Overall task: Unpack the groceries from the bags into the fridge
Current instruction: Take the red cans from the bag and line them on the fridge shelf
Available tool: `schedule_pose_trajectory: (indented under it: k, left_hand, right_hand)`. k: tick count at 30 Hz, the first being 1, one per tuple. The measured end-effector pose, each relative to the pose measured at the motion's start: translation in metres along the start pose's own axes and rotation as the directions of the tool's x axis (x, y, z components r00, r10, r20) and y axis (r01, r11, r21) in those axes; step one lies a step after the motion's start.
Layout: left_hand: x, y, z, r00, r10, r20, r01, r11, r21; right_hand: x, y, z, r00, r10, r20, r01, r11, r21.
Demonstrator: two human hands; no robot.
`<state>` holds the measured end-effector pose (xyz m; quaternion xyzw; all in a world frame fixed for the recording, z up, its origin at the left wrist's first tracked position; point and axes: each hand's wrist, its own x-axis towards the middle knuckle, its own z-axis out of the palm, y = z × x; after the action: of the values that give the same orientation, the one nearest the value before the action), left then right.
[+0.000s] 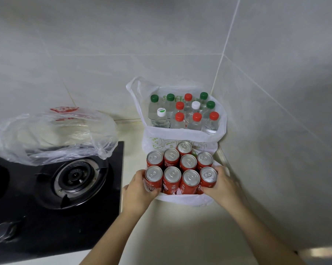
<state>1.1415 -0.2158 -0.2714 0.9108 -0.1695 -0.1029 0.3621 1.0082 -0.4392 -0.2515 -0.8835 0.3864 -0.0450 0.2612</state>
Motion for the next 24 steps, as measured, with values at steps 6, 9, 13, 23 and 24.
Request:
schedule_pose_trajectory:
  k: [6, 9, 13, 23, 24]
  left_hand:
    - [0.008, -0.004, 0.012, 0.999, -0.047, 0.026, 0.046, 0.998, 0.031]
    - [0.006, 0.002, 0.009, 0.999, -0.047, 0.014, 0.046, 0.997, 0.069]
    - [0.001, 0.004, 0.000, 0.999, -0.005, -0.042, 0.004, 1.000, -0.014]
    - [-0.010, 0.051, -0.068, 0.968, 0.151, -0.200, -0.236, 0.818, -0.524]
    - [-0.012, 0.054, -0.074, 0.962, 0.166, -0.216, -0.260, 0.802, -0.537]
  right_hand:
    - [-0.001, -0.001, 0.001, 0.999, -0.049, -0.014, 0.050, 0.993, 0.102]
    - [-0.001, 0.000, 0.001, 0.999, -0.050, 0.013, 0.047, 0.989, 0.139]
    - [-0.004, 0.002, -0.005, 0.997, -0.068, -0.020, 0.071, 0.977, 0.203]
    - [-0.015, -0.045, -0.067, 0.967, -0.214, -0.141, 0.256, 0.814, 0.522]
    - [-0.017, -0.053, -0.071, 0.964, -0.230, -0.134, 0.265, 0.790, 0.553]
